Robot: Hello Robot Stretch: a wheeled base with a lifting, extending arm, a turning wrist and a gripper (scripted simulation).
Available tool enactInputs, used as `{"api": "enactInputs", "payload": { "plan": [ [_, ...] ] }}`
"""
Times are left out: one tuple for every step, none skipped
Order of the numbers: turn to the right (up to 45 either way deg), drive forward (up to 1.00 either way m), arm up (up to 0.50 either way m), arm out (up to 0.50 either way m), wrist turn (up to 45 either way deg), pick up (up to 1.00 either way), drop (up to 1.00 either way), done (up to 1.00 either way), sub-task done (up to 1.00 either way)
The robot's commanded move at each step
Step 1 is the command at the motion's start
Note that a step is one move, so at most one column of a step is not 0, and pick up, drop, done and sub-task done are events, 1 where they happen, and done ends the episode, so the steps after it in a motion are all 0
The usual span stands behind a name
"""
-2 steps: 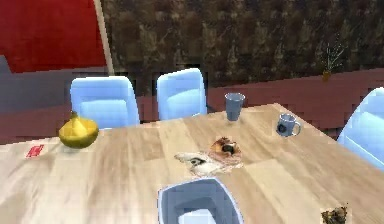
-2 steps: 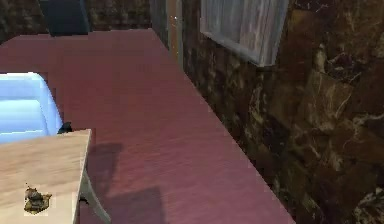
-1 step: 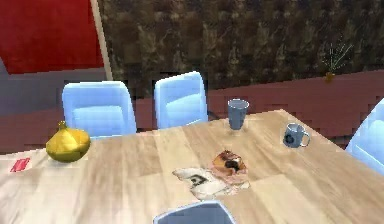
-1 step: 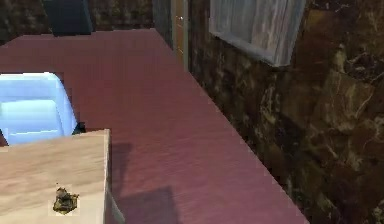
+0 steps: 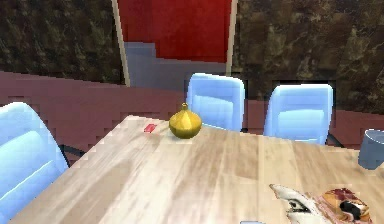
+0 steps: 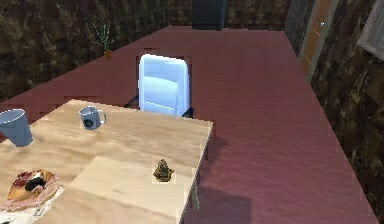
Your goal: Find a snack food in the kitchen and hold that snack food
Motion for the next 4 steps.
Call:
{"api": "enactInputs", "payload": {
  "plan": [
    [0.0, 0.0, 0.5, 0.0, 0.0, 0.0, 0.0, 0.0, 0.0],
    [0.0, 0.0, 0.36, 0.0, 0.0, 0.0, 0.0, 0.0, 0.0],
    [0.0, 0.0, 0.0, 0.26, 0.0, 0.0, 0.0, 0.0, 0.0],
    [0.0, 0.0, 0.0, 0.0, 45.0, 0.0, 0.0, 0.0, 0.0]
  ]
}}
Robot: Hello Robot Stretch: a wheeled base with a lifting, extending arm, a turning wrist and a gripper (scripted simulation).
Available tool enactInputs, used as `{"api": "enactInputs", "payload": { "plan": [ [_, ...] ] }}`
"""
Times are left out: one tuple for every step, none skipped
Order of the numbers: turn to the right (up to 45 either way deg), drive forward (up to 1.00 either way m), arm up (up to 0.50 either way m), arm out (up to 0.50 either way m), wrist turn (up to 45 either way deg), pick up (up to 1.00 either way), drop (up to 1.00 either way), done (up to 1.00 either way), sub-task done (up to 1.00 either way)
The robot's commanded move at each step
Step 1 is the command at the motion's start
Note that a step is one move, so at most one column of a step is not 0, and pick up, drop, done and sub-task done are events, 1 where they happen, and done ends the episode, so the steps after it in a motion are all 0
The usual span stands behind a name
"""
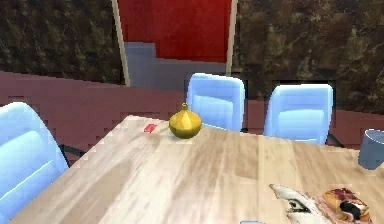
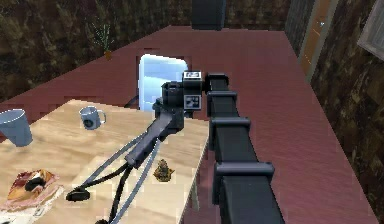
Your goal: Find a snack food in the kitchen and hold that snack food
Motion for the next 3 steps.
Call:
{"api": "enactInputs", "payload": {
  "plan": [
    [0.0, 0.0, 0.0, 0.0, 45.0, 0.0, 0.0, 0.0, 0.0],
    [0.0, 0.0, 0.0, 0.0, 45.0, 0.0, 0.0, 0.0, 0.0],
    [0.0, 0.0, 0.0, 0.0, 21.0, 0.0, 0.0, 0.0, 0.0]
  ]
}}
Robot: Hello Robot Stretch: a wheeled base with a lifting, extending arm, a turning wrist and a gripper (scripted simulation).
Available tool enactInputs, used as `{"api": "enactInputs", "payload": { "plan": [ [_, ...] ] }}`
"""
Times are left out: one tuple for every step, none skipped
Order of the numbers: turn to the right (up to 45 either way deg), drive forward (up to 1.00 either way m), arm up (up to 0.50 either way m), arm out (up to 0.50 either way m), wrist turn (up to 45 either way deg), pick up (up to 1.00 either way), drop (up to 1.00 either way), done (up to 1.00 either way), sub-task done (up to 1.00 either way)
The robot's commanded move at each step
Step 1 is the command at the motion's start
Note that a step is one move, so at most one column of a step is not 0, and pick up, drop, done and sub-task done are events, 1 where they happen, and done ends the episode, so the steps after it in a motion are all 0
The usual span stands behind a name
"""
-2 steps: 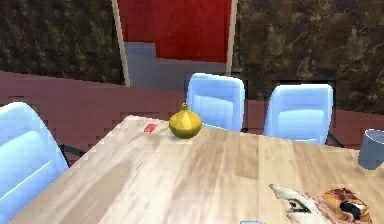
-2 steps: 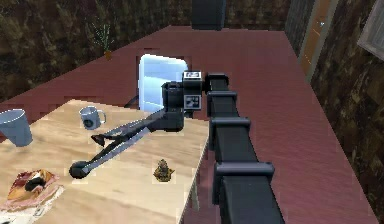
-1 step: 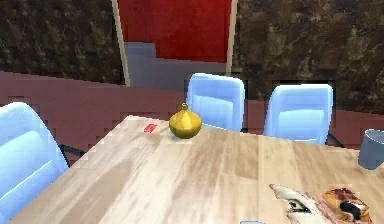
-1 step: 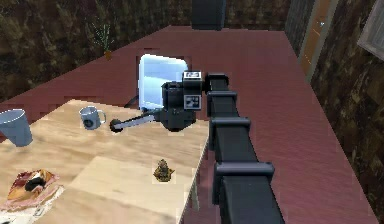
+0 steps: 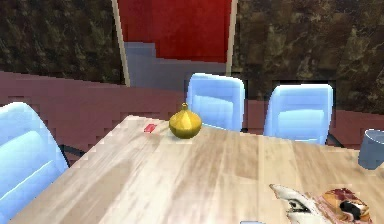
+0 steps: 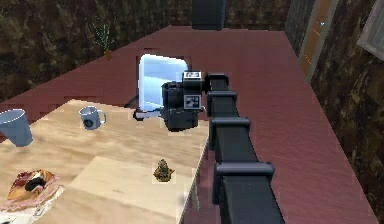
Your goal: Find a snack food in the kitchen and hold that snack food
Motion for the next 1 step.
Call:
{"api": "enactInputs", "payload": {
  "plan": [
    [0.0, 0.0, -0.3, 0.0, 0.0, 0.0, 0.0, 0.0, 0.0]
  ]
}}
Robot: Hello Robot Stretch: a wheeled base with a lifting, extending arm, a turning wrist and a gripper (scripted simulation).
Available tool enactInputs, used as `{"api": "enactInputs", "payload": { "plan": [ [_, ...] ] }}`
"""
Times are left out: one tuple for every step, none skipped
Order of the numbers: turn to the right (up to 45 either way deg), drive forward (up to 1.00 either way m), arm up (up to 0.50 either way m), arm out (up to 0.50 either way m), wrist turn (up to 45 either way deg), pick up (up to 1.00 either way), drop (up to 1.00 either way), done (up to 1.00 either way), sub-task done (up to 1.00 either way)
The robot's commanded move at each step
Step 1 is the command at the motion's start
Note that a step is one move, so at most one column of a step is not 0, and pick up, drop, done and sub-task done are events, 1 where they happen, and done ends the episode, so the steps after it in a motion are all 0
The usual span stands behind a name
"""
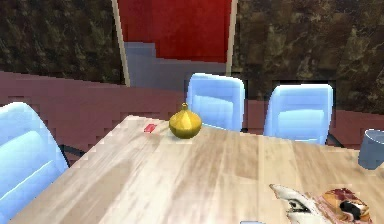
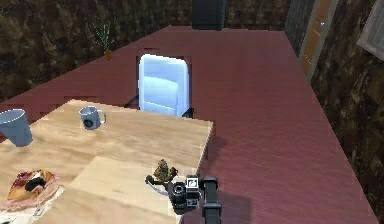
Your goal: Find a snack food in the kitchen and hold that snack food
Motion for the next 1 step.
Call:
{"api": "enactInputs", "payload": {
  "plan": [
    [0.0, 0.0, 0.0, 0.0, 0.0, 1.0, 0.0, 0.0, 0.0]
  ]
}}
